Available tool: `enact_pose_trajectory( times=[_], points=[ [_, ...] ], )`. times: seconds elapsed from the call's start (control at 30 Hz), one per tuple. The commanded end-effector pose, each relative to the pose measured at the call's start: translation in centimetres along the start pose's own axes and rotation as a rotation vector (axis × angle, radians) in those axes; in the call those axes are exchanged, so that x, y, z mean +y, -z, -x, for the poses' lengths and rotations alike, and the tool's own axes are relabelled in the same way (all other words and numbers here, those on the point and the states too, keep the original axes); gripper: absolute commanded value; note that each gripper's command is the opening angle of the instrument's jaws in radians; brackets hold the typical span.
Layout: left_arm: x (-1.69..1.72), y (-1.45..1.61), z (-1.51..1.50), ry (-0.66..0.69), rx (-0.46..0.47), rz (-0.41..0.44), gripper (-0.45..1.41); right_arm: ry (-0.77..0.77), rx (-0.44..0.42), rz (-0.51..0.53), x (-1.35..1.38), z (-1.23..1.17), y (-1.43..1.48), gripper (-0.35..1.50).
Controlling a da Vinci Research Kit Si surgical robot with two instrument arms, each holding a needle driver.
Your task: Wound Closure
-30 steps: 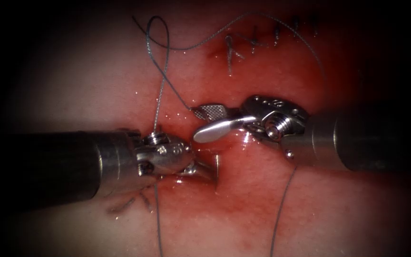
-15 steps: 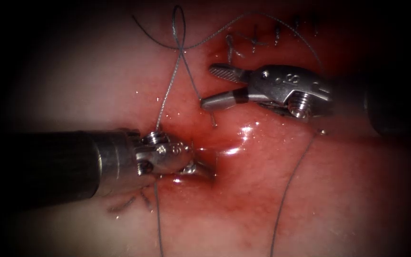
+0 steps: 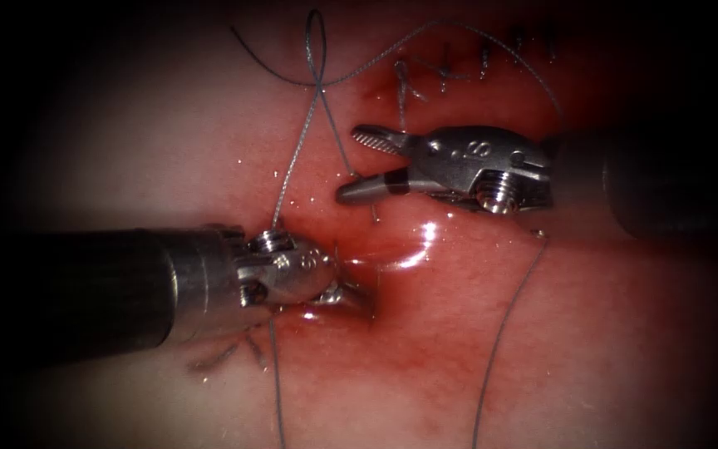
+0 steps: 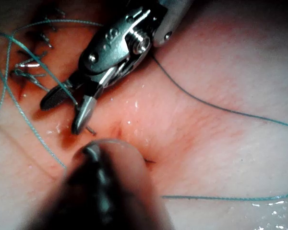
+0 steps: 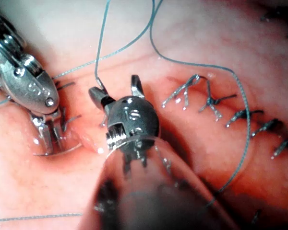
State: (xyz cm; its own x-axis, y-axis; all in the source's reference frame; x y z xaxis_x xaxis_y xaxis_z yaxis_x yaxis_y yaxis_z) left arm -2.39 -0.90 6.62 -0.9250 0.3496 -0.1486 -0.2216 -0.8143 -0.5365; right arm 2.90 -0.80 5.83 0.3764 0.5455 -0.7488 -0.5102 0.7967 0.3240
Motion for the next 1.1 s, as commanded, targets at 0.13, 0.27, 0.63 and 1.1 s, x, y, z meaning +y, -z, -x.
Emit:
enact_pose_trajectory(
  times=[0.13, 0.27, 0.63, 1.1],
  points=[
    [-0.01, -0.06, -0.03, -0.002, 0.000, 0.002, 0.32, -0.142, -0.057, -0.061, -0.14, 0.10, -0.17, -0.35],
    [-0.01, -0.02, -0.02, -0.005, 0.000, 0.007, 0.32, -0.336, -0.072, -0.120, -0.11, 0.08, -0.19, -0.35],
    [-0.03, 0.04, -0.01, -0.010, 0.001, 0.014, 0.29, -0.610, -0.217, -0.386, -0.48, 0.39, -0.03, -0.35],
    [0.08, 0.23, -0.11, -0.204, 0.210, -0.090, 0.12, -0.627, 0.093, -0.336, -0.07, 0.21, 0.12, 1.33]
  ],
)
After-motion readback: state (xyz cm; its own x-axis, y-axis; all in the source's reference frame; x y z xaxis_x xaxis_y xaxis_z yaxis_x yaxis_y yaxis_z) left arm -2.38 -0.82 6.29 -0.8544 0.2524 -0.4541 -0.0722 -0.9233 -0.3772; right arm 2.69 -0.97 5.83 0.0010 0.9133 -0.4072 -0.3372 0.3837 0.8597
